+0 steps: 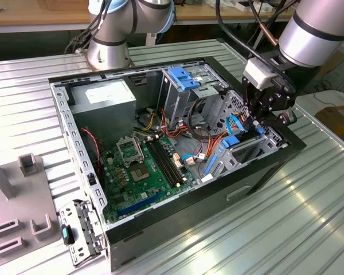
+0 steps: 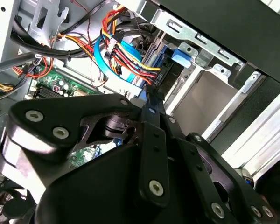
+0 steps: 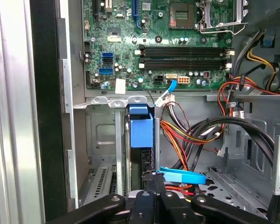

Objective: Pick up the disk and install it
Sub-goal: 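Insert the second disk wire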

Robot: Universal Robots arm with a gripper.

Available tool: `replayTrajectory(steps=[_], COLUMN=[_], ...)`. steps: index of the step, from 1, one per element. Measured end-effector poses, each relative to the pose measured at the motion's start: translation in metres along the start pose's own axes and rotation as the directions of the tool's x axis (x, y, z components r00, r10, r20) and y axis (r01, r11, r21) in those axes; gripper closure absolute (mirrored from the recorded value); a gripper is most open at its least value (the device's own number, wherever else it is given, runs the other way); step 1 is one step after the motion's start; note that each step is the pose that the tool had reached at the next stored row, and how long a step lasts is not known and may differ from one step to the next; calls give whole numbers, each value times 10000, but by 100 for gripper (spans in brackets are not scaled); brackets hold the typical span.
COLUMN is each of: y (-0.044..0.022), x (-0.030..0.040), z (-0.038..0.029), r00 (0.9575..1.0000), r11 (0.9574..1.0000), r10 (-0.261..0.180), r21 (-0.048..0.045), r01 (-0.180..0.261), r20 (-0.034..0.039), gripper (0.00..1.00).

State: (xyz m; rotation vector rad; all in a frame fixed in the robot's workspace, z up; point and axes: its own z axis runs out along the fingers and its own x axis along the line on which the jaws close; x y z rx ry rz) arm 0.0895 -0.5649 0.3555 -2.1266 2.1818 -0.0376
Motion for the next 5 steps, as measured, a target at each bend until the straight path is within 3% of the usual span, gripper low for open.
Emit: replayTrajectory(steps=[5], y=[0], x=[0], z=[-1], r00=[10000], r11=[10000], r10=[0], r21=[0], r01=[0], r20=[1], gripper=[89])
